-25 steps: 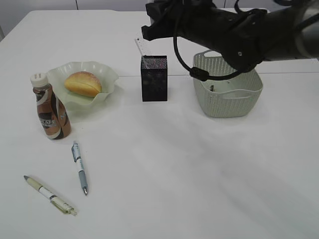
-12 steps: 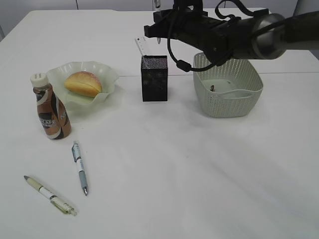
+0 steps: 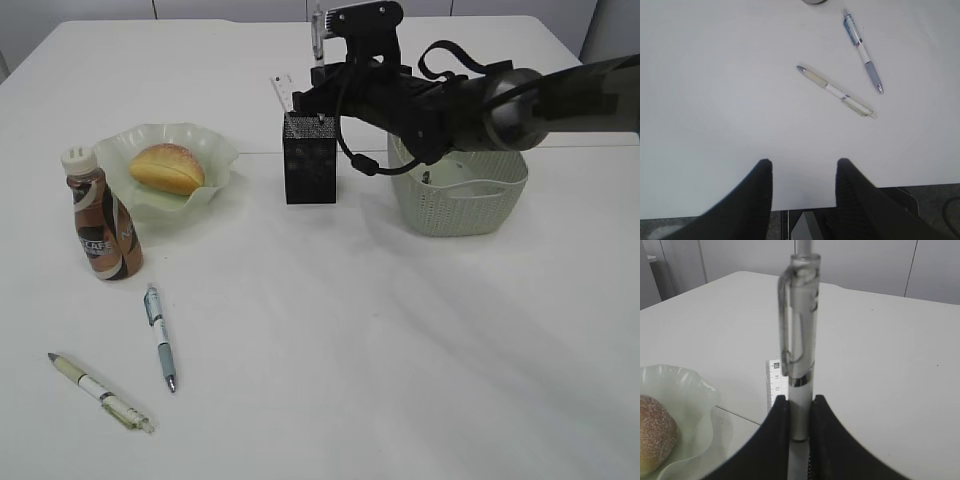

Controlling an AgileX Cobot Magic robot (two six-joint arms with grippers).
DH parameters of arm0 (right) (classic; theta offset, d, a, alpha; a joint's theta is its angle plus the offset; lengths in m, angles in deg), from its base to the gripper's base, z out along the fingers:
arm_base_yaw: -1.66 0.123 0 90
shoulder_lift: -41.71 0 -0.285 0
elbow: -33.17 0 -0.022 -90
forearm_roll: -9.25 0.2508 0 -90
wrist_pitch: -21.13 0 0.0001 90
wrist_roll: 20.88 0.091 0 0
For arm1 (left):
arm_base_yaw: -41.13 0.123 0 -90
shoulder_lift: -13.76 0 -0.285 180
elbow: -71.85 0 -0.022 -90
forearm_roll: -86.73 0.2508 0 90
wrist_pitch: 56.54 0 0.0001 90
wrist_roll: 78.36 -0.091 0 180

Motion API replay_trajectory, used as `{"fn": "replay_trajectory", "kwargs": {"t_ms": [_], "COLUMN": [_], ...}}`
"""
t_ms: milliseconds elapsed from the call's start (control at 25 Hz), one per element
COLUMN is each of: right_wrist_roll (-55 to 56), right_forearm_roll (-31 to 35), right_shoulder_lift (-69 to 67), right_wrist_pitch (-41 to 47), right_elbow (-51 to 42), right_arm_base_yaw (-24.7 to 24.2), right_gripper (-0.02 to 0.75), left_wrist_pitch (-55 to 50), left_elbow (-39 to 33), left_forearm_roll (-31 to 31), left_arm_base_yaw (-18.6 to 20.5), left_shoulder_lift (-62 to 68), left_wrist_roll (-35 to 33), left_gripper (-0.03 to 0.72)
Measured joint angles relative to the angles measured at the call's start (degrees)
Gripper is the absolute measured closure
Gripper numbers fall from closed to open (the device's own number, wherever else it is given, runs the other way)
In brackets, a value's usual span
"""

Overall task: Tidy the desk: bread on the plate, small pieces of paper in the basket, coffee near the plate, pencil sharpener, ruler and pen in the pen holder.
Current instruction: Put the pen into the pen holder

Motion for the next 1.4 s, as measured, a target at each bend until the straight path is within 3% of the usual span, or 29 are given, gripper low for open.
{"fn": "replay_trajectory", "kwargs": {"t_ms": [800,960,1200,1400], "right_wrist_roll": [-1.0,-2.3,-2.5,-1.9], "right_forearm_roll": [-0.1,-0.3,-0.3,-0.3], "right_shoulder_lift": [-3.3,-3.3,-3.3,-3.3], "right_wrist_pitch": [-0.4,0.5,4.0,6.6], "right_elbow": [2.3,2.3,2.4,2.7], "right_arm_base_yaw": [0.0,0.3,0.3,0.3], "right_gripper": [0.659,0.594,0.391,0.348], "left_wrist_pitch": [0.0,0.0,0.0,0.0], "left_elbow": [0.0,0.0,0.0,0.0], "left_forearm_roll": [0.1,0.1,0.1,0.1], "left_arm_base_yaw": [0.0,0.0,0.0,0.0], "left_shoulder_lift": [0.0,0.0,0.0,0.0], "left_wrist_roll": [0.0,0.0,0.0,0.0], "left_gripper": [0.381,0.381,0.381,0.381]}}
